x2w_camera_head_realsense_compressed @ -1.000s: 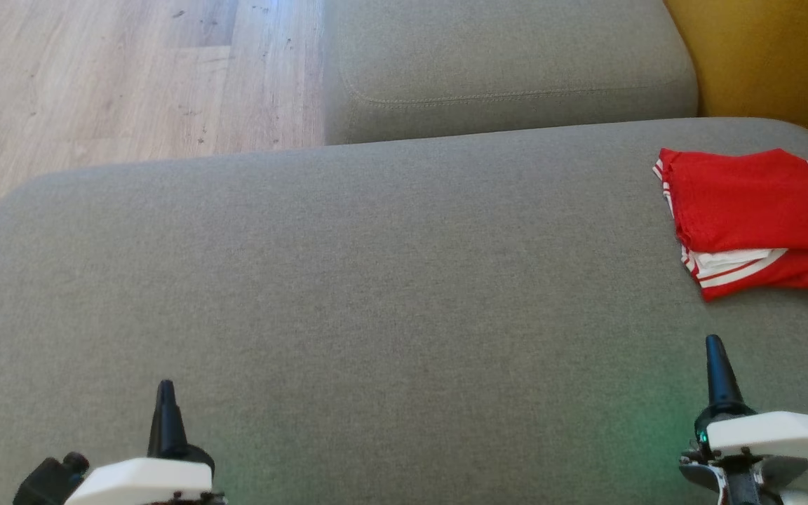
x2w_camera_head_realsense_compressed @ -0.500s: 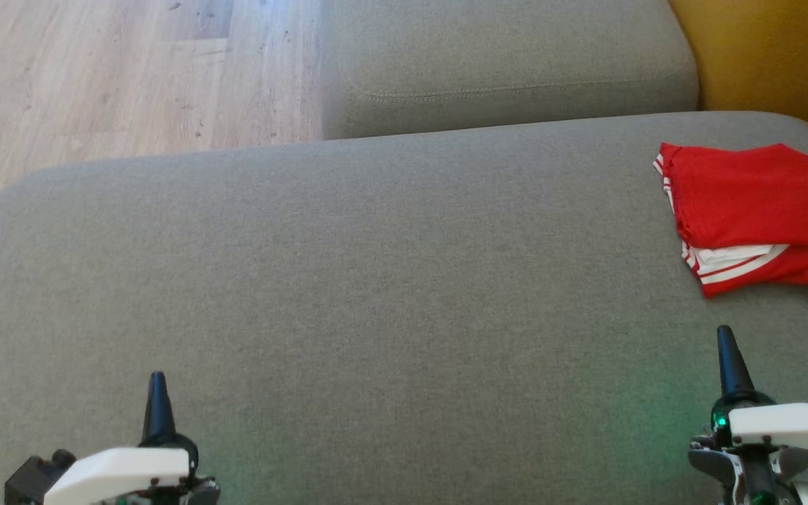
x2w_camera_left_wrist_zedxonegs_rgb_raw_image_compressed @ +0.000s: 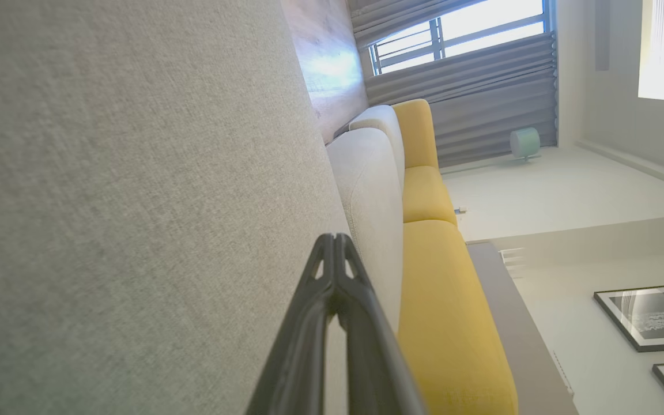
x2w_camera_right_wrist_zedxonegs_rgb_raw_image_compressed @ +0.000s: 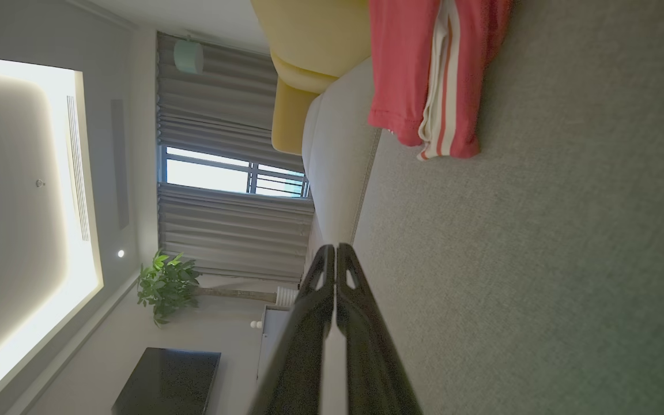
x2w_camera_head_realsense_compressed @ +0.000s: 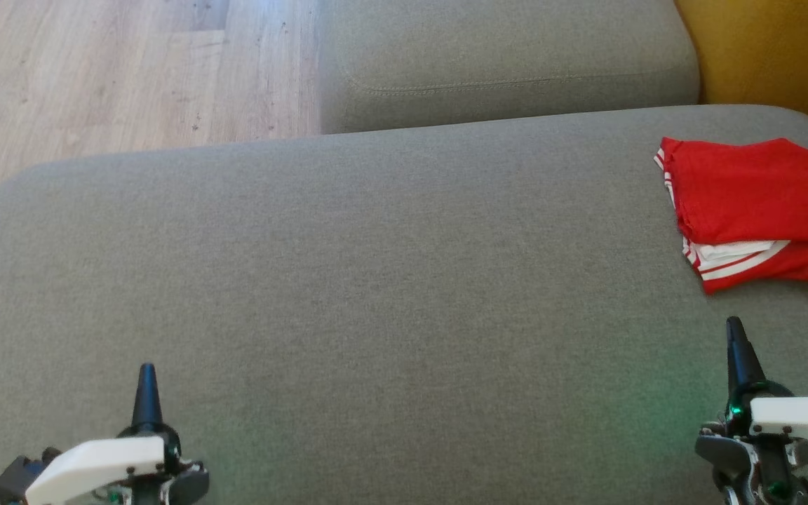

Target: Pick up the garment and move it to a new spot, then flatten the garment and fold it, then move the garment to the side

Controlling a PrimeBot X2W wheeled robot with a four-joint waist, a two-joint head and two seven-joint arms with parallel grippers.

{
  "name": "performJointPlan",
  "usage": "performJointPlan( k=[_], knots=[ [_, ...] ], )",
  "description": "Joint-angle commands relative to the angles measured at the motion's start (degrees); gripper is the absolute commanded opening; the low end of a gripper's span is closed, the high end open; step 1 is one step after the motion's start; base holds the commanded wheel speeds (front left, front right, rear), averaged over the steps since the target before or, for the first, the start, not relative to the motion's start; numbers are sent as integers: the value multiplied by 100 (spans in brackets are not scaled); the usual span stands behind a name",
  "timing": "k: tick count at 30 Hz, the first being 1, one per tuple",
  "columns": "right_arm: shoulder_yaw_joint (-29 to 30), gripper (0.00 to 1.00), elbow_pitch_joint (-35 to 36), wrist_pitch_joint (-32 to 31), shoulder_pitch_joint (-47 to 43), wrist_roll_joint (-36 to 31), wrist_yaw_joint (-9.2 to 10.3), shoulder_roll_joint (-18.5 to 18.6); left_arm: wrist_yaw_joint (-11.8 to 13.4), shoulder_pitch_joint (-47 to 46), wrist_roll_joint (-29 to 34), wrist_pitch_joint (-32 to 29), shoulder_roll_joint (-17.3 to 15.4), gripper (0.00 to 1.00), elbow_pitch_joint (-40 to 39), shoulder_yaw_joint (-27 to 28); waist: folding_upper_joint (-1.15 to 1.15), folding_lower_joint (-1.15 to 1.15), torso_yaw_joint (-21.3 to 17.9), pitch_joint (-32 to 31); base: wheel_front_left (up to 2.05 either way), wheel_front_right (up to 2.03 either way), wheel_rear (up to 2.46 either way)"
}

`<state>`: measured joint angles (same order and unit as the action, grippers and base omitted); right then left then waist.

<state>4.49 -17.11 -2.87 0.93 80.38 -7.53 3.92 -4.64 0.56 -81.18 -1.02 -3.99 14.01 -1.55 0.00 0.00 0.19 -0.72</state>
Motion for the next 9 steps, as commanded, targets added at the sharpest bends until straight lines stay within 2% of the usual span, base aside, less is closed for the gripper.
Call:
performJointPlan(
  k=[1,9],
  knots=[
    [-43,0,246,-48,382,144,3,-17,-57,-386,-145,-47,-71,0,-160,248,0,0,-1,5,0,0,0],
    [72,0,278,-198,452,664,4,-53,-170,-520,-718,-200,-66,0,-84,407,0,0,-10,48,0,0,0]
  ],
)
